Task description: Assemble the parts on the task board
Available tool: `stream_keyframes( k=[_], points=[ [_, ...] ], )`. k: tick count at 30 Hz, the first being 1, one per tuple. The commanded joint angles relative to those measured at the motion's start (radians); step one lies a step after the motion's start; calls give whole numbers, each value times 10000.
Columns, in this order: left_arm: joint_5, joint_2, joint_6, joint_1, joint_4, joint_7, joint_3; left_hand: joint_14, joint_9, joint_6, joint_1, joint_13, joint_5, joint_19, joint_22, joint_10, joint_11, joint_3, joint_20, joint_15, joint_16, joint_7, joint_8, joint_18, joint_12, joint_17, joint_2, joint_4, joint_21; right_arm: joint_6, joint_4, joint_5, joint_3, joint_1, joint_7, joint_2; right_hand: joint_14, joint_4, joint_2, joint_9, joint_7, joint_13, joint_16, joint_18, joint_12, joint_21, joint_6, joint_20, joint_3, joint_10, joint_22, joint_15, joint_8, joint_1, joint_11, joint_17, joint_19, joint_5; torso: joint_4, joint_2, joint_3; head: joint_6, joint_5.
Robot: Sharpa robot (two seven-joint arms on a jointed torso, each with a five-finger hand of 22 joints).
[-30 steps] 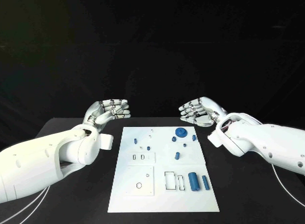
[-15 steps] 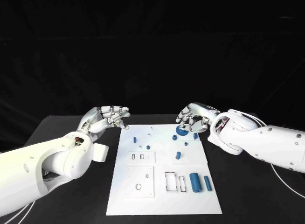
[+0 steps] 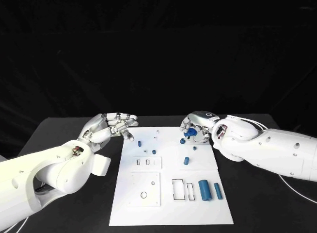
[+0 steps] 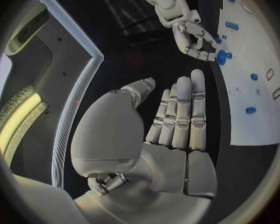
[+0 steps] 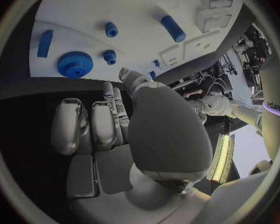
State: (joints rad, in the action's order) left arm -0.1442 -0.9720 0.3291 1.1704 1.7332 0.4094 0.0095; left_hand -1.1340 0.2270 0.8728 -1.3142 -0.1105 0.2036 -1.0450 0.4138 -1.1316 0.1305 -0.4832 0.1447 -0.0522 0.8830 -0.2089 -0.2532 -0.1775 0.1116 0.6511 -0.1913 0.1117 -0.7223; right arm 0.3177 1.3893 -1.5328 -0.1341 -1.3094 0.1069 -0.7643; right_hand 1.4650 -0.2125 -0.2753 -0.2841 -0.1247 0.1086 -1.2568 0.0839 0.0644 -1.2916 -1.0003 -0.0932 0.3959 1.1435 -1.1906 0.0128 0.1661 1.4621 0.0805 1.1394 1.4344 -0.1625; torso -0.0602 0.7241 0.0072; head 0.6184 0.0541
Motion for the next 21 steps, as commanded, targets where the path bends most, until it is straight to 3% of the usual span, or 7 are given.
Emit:
stream_keyframes(
  k=[1, 11, 21],
  points=[
    [-137, -20, -390, 18, 85, -47, 21, 65, 13, -18, 3, -17, -21, 109, 29, -20, -6, -20, 1, -11, 82, 68, -30, -29, 44, 20, -69, 29, -88, -396, -44, -770, 0, 15, 420, 61, 440, -11, -42, -9, 1, 10, -54, -139, 37, -46, 52, -14, -53, -29, -9, -88, -62, 83, 12, 15, 30, -11, -32, 111, 24, -18, 2],
    [-140, -14, -393, 21, 50, -74, 36, 88, 23, -31, 9, -19, -15, 138, 73, 12, 1, -32, 5, -16, 125, 60, -25, -28, 30, 33, -62, 39, -154, -578, -180, -973, -9, 57, 611, 184, 458, -103, -3, -118, 7, 83, -410, -192, 120, -368, 25, -26, -51, 152, -431, -77, -47, 75, -19, 314, 96, -58, -79, 173, 33, 1, 50],
    [-140, -4, -386, 21, 43, -76, 38, 128, 31, -59, -9, -21, -8, 188, 122, 56, 16, -63, 11, -26, 164, 43, -12, -27, 11, 41, -49, 34, -224, -722, -399, -984, -19, 139, 616, 362, 447, -170, 80, -202, -19, 117, -524, -209, 139, -483, -81, -21, 76, 268, -586, -63, 11, 92, -43, 379, 103, -115, -80, 223, 45, -29, 36]
  ],
)
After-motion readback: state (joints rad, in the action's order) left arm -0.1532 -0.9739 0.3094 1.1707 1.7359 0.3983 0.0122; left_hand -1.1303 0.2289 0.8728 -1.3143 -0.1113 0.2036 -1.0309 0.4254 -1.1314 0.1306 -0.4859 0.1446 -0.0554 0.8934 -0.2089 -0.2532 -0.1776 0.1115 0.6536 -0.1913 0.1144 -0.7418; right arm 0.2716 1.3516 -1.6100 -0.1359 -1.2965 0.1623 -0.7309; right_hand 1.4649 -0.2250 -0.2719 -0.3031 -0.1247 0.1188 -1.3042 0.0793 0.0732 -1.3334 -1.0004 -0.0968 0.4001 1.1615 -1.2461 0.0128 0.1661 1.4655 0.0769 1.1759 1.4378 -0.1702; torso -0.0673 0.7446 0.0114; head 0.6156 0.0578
